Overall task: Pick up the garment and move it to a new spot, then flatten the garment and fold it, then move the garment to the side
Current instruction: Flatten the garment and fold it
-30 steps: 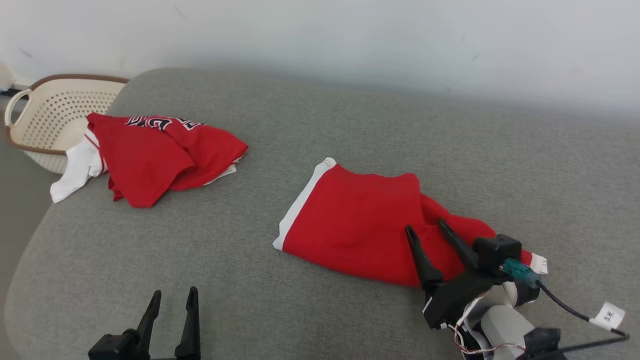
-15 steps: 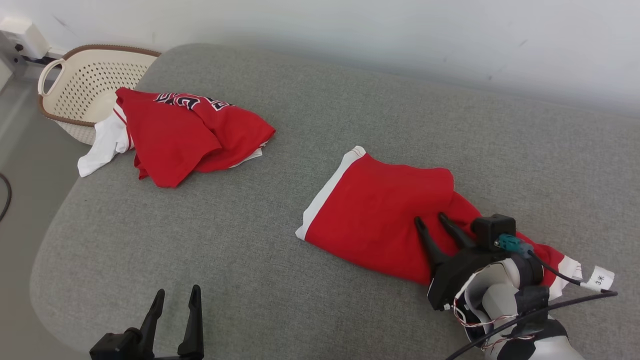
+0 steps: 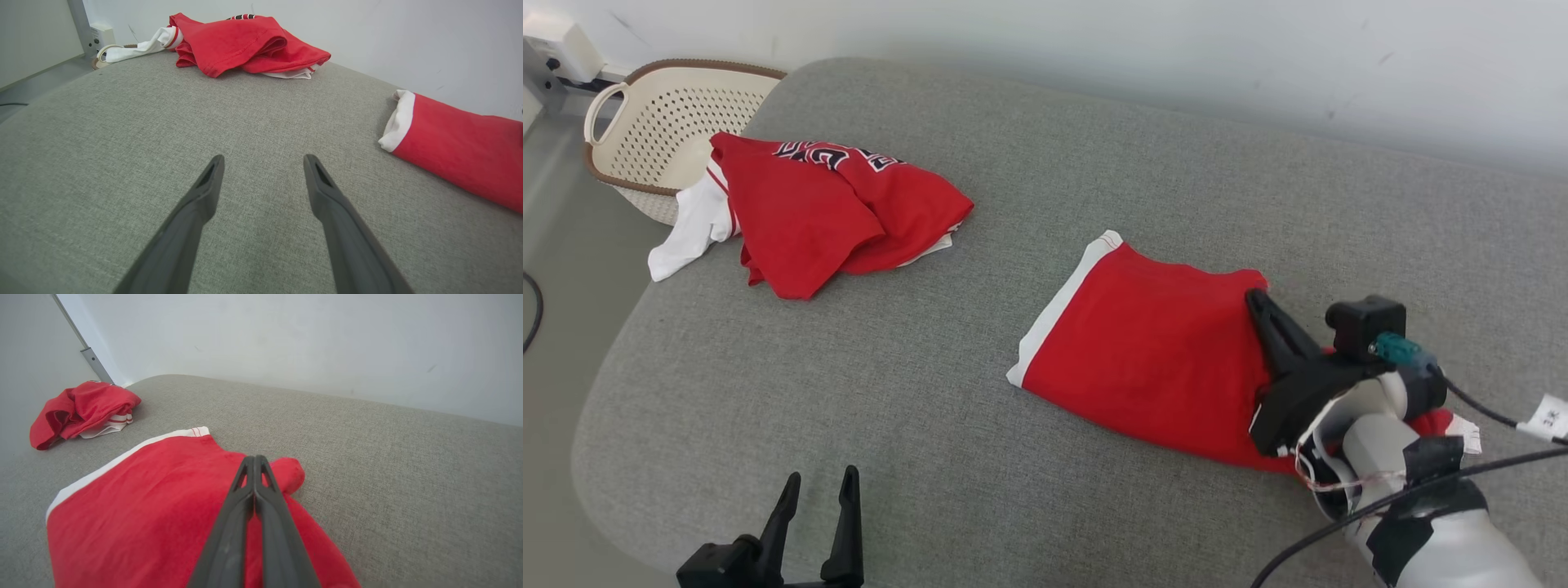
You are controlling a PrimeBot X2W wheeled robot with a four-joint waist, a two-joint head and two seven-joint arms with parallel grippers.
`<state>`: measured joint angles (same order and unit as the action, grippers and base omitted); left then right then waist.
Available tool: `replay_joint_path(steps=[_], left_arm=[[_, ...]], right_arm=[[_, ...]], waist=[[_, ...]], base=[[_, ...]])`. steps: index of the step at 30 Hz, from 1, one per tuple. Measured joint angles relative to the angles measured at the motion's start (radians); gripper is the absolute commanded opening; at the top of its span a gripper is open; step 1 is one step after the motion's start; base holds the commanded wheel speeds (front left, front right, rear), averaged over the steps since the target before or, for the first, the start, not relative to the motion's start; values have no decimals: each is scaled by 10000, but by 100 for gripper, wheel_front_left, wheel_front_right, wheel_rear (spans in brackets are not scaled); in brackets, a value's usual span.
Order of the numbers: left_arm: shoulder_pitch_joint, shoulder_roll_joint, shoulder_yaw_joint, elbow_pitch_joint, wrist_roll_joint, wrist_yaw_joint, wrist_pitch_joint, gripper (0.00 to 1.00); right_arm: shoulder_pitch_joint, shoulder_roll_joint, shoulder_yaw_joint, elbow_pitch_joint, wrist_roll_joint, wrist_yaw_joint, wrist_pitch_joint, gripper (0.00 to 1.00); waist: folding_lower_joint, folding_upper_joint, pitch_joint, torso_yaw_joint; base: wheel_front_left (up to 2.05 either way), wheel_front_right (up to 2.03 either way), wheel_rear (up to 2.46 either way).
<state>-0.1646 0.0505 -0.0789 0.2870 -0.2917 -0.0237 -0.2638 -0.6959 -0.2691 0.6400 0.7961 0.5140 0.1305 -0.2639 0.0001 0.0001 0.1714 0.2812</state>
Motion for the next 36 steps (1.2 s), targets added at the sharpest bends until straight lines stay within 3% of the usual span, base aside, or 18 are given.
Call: replay_joint_path(steps=[2,12,21,22,23,24,25,26,36], left_arm=[[2,-2,-15,0,-75,8,0,100],[8,-2,-15,58,-71,73,0,100],[0,-2,-148,136,-146,33,0,100],[-1,-2,-155,155,-146,25,0,100],[1,-4,-165,163,-155,21,0,100],[2,-2,-173,163,-165,23,0,100],[3,0,-178,163,-174,33,0,100],[8,0,-169,165,-178,33,0,100],[36,-4,-267,144,-232,17,0,100]], right_arm=[[378,-10,261,12,278,-2,0,100],[945,-261,1018,-15,878,-2,2,100],[604,-100,1724,387,1241,-2,470,100],[527,-75,1856,431,1279,-2,564,95],[474,-42,1964,454,1377,-2,665,62],[429,-33,2096,468,1415,-2,713,62],[356,-42,2209,493,1421,-2,715,27],[278,-52,2290,522,1478,-2,723,0],[-1108,-968,2125,224,671,0,63,0]], waist=[[0,0,3,-16],[0,0,-66,-273],[0,0,-45,-200],[0,0,-41,-166],[0,0,-38,-133],[-1,-1,-36,-102],[0,0,-33,-69],[0,0,-30,-38],[0,0,-22,56]], base=[[0,0,0],[0,0,0],[0,0,0],[0,0,0],[0,0,0],[0,0,0],[0,0,0],[0,0,0],[0,0,0]])
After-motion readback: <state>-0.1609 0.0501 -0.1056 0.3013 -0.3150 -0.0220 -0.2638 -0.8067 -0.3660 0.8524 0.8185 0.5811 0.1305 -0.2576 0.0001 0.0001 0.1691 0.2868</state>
